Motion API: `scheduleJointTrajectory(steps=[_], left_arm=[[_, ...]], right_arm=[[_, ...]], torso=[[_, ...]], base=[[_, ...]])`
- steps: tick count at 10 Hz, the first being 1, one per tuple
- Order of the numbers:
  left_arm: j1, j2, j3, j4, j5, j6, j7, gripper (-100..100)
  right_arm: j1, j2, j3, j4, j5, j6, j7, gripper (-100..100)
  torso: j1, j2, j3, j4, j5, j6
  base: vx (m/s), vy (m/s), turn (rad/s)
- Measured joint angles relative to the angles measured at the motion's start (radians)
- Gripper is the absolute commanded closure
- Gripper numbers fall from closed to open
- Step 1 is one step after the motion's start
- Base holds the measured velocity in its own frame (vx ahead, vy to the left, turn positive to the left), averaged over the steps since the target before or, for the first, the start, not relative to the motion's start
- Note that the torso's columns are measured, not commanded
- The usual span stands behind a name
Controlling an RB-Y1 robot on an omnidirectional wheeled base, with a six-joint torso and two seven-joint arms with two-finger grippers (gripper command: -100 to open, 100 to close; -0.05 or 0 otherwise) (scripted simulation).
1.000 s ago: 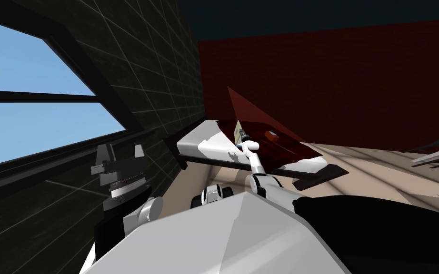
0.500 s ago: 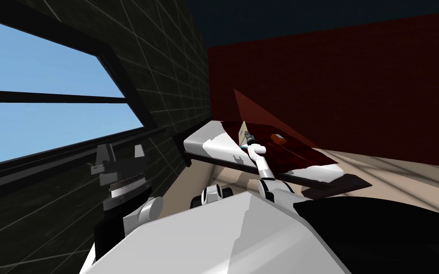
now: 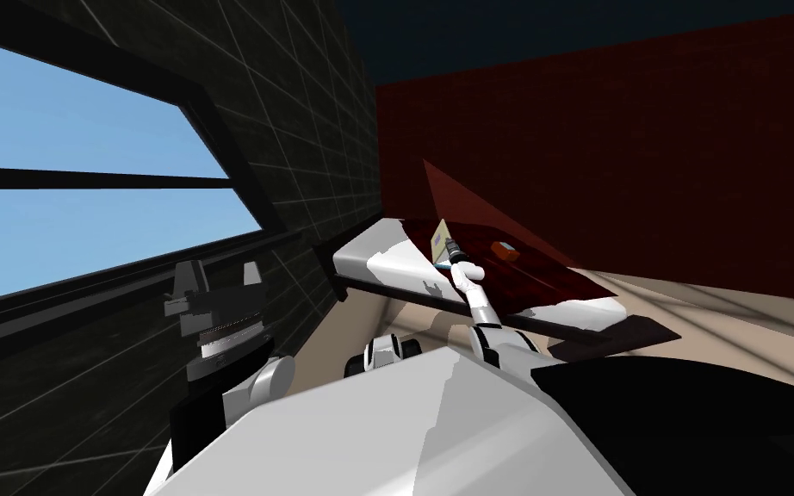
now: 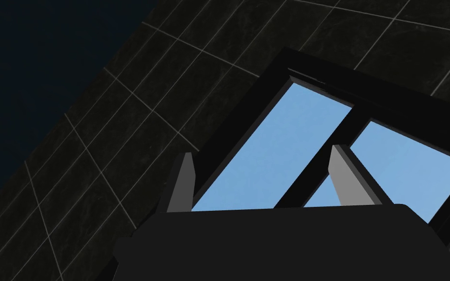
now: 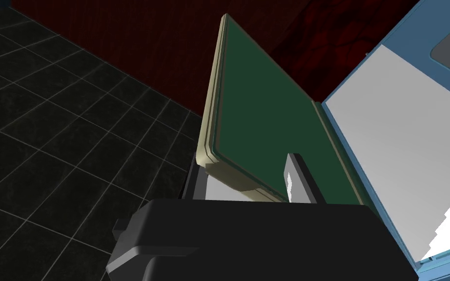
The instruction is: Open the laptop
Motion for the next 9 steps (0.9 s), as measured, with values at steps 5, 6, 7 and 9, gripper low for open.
scheduleJointTrajectory(steps=[5, 6, 7, 9], left_arm=[[0.000, 0.000, 0.000, 0.000, 0.000, 0.000, 0.000, 0], [0.000, 0.000, 0.000, 0.000, 0.000, 0.000, 0.000, 0], [0.000, 0.000, 0.000, 0.000, 0.000, 0.000, 0.000, 0], [0.000, 0.000, 0.000, 0.000, 0.000, 0.000, 0.000, 0]], right_arm=[[0.090, -0.085, 0.022, 0.046, -0.146, 0.103, 0.019, 100], [0.094, -0.074, 0.012, 0.034, -0.170, 0.093, 0.023, 100], [0.098, -0.072, 0.007, 0.023, -0.196, 0.078, 0.025, 100], [0.139, -0.119, 0.016, 0.029, -0.257, 0.107, 0.035, 100]], torso=[[-0.012, -0.001, 0.000, -0.003, -0.007, 0.008], [-0.011, -0.002, -0.001, -0.002, -0.006, 0.006], [-0.009, -0.003, -0.001, -0.001, -0.005, 0.005], [-0.007, -0.002, -0.001, 0.000, -0.002, 0.006]], base=[[0.002, 0.005, 0.030], [-0.014, -0.001, -0.008], [-0.008, -0.006, 0.005], [-0.049, 0.024, 0.277]])
